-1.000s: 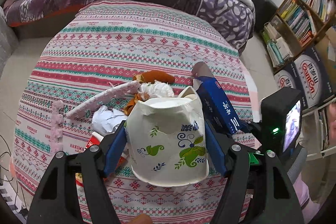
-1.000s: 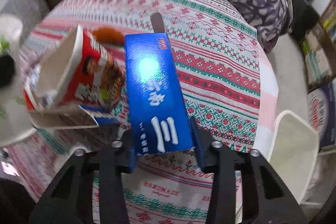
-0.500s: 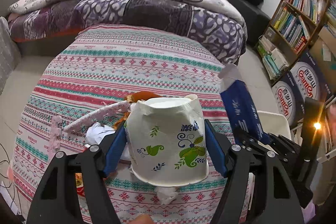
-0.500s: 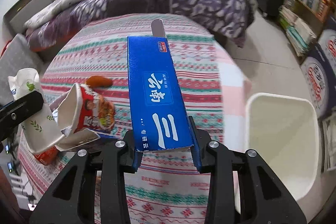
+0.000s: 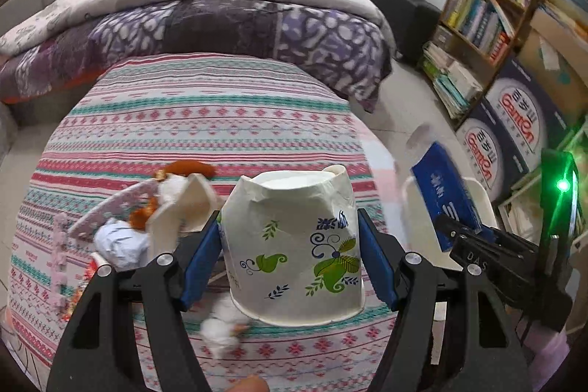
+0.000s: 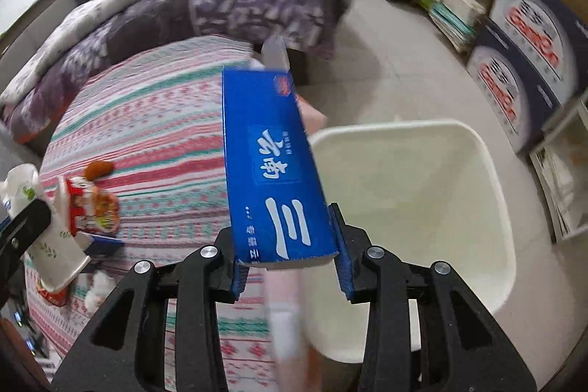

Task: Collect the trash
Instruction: 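Carry the blue box over the white bin and open the right tool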

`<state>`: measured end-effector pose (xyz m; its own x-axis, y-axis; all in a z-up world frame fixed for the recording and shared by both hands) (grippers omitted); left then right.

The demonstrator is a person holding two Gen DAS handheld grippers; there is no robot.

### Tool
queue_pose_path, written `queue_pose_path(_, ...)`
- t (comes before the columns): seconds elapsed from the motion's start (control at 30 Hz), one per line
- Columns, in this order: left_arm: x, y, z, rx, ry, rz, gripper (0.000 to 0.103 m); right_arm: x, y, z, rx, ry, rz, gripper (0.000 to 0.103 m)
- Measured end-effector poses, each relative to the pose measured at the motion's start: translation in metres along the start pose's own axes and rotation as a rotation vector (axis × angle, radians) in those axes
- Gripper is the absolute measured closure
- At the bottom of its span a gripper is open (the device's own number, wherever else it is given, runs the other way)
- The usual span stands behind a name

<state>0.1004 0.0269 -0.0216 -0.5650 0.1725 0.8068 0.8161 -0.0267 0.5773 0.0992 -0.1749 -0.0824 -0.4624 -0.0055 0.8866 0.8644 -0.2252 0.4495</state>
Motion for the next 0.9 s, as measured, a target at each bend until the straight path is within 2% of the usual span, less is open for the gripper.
queue_pose_path(0.17, -0.011, -0.002, -0.034, -0.038, -0.031, 0.014, 0.034, -0.001, -0.002, -0.037, -0.063, -0.058, 0.019, 0.065)
queue_pose_path(0.33, -0.022, -0.005, -0.070, -0.073, -0.066, 0.031, 0.034, 0.010, 0.001, -0.077, -0.134, -0.148, -0.026, 0.036)
queue_pose_path(0.53, -0.030, -0.013, -0.105, -0.103, -0.115, 0.052, 0.034, 0.024, 0.004, -0.118, -0.243, -0.192, -0.046, 0.026)
queue_pose_path(0.7, -0.038, -0.024, -0.132, -0.135, -0.154, 0.089, 0.034, 0.036, 0.007, -0.143, -0.340, -0.168, -0.058, 0.024)
queue_pose_path(0.9, -0.045, -0.029, -0.164, -0.193, -0.176, 0.113, 0.032, 0.054, 0.015, -0.158, -0.443, -0.093, -0.097, 0.018)
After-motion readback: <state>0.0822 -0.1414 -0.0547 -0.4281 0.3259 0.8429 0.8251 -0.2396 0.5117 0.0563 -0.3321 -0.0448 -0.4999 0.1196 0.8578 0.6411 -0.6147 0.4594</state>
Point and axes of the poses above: each gripper's, at about its wrist camera, not at the fingertips, and x roughly against the way its jaws point, z to its left, y to its top, the point moved 5 cm from there along -x, roughly the way its jaws point, and after that the axes turned 1 degree about x, right-handed, at the moved point
